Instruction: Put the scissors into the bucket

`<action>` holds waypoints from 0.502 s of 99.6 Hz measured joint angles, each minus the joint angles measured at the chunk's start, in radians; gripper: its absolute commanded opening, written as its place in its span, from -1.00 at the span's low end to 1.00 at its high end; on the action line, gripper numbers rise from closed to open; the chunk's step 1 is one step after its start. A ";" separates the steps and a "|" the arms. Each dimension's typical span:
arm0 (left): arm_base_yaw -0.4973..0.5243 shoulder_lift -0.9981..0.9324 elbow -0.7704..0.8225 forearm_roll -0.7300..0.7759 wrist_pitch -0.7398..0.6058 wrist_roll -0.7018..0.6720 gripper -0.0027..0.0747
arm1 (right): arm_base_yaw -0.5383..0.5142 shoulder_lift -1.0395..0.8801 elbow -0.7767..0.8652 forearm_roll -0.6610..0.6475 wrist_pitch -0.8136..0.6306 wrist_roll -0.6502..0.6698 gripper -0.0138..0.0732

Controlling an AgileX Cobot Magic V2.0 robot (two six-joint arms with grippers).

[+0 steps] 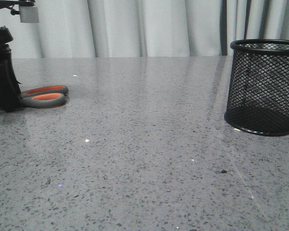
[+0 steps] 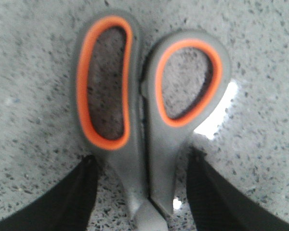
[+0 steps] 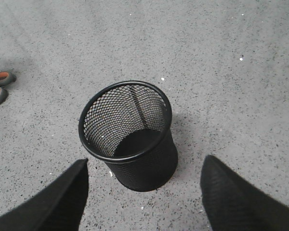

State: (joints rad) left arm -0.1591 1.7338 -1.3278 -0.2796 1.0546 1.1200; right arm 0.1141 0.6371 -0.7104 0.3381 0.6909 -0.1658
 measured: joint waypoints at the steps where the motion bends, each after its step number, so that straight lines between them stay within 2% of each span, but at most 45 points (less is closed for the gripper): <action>1: 0.002 0.000 0.000 -0.003 0.000 0.000 0.08 | 0.000 0.000 0.000 0.000 0.000 0.000 0.35; 25: 0.006 0.012 -0.007 -0.032 0.012 0.000 0.03 | 0.000 0.000 0.000 -0.002 -0.002 0.000 0.35; 32: 0.006 0.014 -0.007 -0.038 0.012 0.000 -0.12 | 0.000 0.000 0.000 -0.002 -0.002 0.000 0.35; 50: 0.006 0.016 -0.007 -0.057 0.010 0.000 -0.63 | 0.000 0.000 0.000 -0.002 -0.002 0.000 0.35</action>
State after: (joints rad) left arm -0.1533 1.7497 -1.3351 -0.3365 1.0647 1.1200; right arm 0.1141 0.6371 -0.7104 0.3364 0.6891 -0.1658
